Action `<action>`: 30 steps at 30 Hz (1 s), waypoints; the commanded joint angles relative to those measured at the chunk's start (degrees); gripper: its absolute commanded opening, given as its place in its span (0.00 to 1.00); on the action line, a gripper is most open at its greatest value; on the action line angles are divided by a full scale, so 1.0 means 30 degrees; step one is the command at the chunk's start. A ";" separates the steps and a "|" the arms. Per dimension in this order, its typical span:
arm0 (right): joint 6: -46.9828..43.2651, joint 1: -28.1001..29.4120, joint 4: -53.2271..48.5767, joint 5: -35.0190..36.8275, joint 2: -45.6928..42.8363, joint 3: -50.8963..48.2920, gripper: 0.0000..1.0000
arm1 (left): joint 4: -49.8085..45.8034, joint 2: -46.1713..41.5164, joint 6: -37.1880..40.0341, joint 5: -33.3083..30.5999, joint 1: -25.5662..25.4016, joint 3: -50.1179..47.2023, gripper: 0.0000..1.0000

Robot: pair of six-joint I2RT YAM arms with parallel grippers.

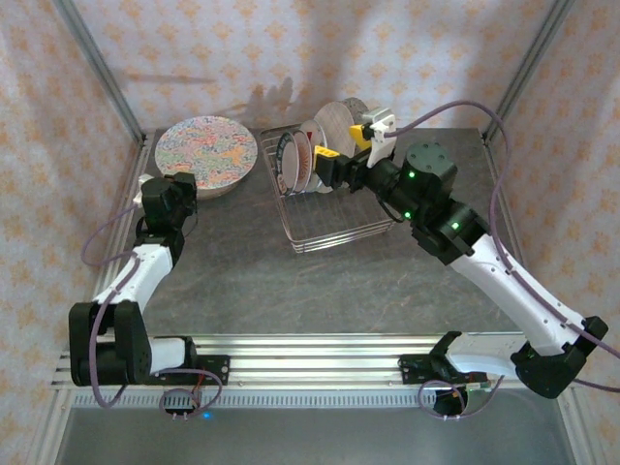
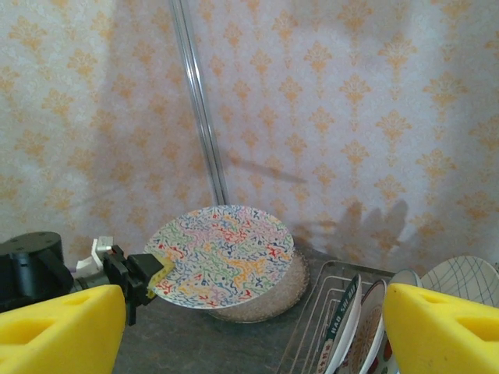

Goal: Unload the plates from the dish rack

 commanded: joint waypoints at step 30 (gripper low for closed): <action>0.1335 0.0089 0.2073 0.0202 0.1467 -0.0081 0.86 | 1.0106 0.9699 0.0648 -0.0301 0.2596 0.1095 0.00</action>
